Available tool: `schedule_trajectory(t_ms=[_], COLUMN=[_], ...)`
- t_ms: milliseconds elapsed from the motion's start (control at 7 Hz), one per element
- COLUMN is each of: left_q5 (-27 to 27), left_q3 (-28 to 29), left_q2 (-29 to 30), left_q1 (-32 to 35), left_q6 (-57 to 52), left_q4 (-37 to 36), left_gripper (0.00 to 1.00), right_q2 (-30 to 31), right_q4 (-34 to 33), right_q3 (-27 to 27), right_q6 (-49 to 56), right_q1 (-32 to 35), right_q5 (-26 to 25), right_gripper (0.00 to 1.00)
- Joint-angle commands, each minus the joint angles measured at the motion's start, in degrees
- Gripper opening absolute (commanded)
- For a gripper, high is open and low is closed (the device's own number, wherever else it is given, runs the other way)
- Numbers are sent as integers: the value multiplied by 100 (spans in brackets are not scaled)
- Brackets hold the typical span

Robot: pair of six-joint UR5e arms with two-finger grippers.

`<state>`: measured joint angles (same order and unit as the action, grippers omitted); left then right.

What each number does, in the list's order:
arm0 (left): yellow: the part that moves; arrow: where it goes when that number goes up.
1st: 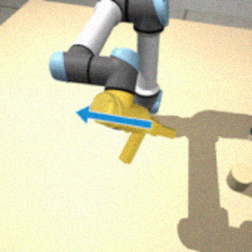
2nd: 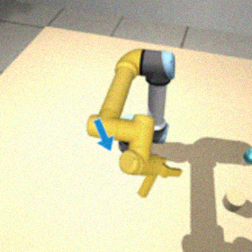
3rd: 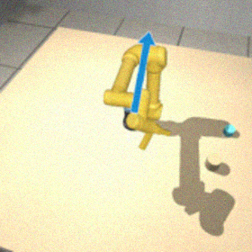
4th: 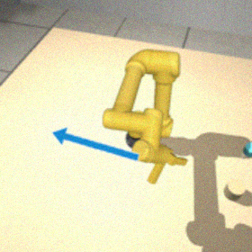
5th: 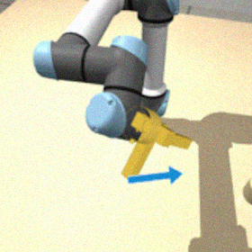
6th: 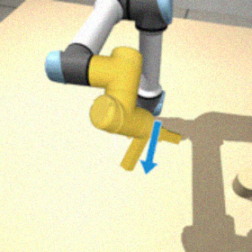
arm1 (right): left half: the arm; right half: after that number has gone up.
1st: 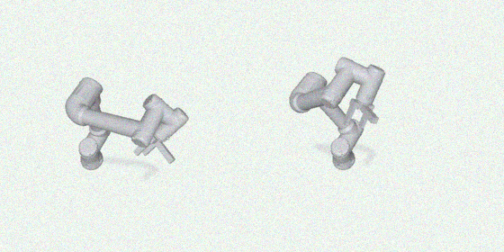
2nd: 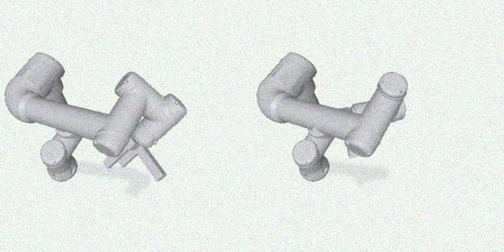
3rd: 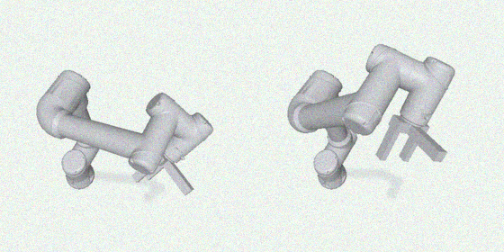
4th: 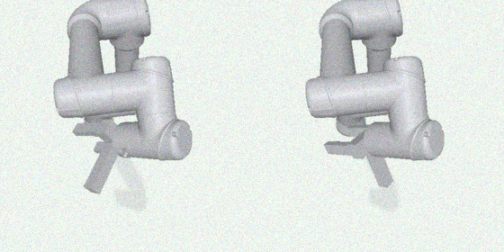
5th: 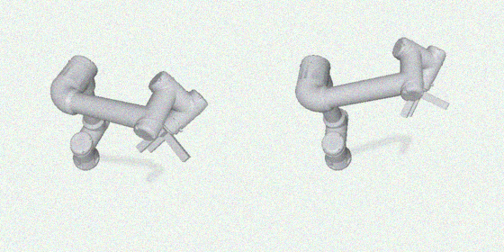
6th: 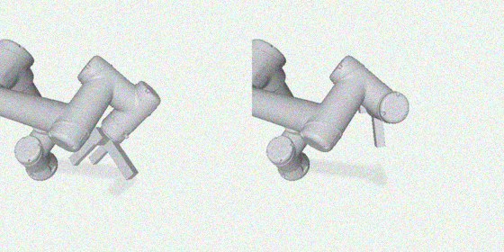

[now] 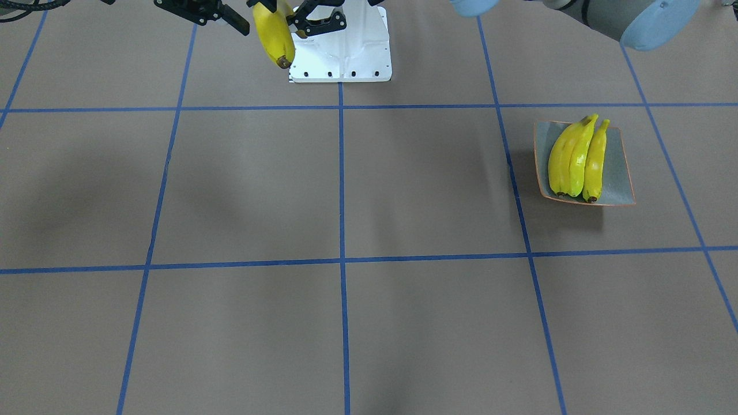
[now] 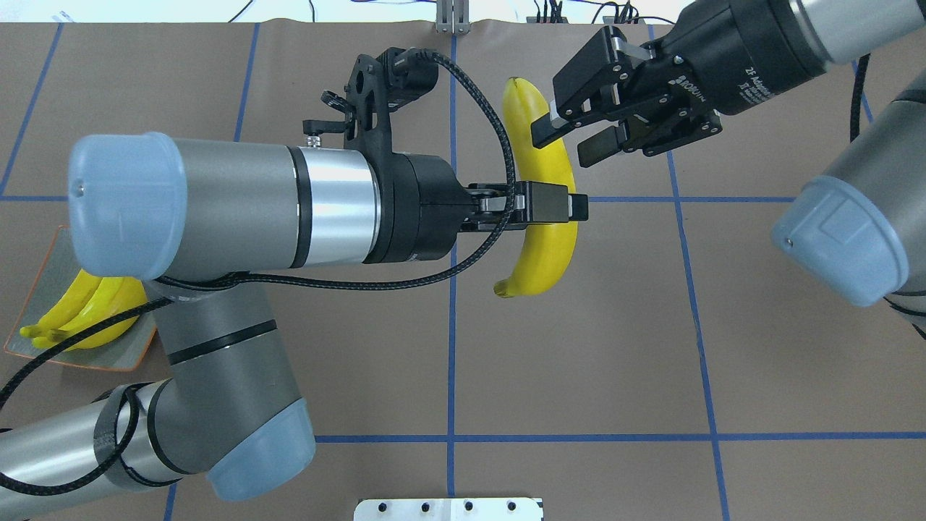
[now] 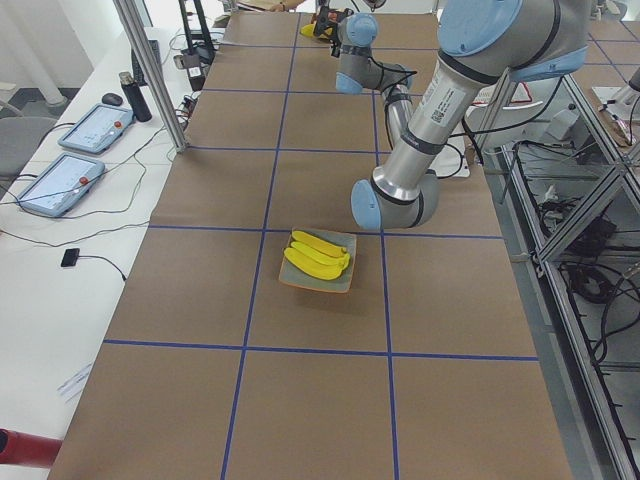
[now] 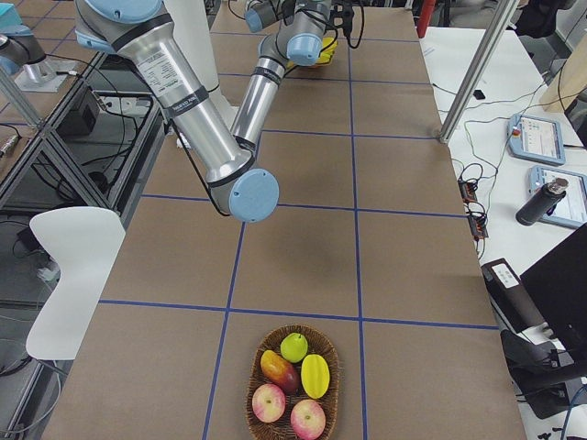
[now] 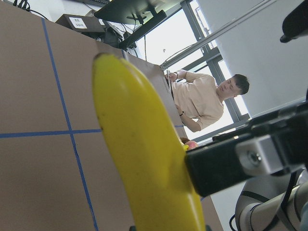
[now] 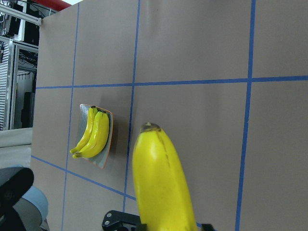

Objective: Transfer all bananas from basket to plate

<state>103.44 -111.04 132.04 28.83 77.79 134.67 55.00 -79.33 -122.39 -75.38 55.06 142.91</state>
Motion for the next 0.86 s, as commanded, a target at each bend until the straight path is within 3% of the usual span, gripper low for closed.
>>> schedule_trajectory(t_ms=[0, 571, 714], left_q5=[1, 36, 27], left_q3=[12, -188, -538], left_q2=[-47, -633, -818], left_q1=[0, 35, 61], left_q6=[-18, -27, -35], left_q4=[-2, -299, -1241], left_gripper=[0, 0, 0], right_q2=[10, 185, 317], right_q4=[162, 137, 137], right_q3=[14, 583, 820], right_q6=[23, 145, 416], right_q1=[101, 830, 1031], right_q5=[0, -18, -26], right_gripper=[100, 100, 100])
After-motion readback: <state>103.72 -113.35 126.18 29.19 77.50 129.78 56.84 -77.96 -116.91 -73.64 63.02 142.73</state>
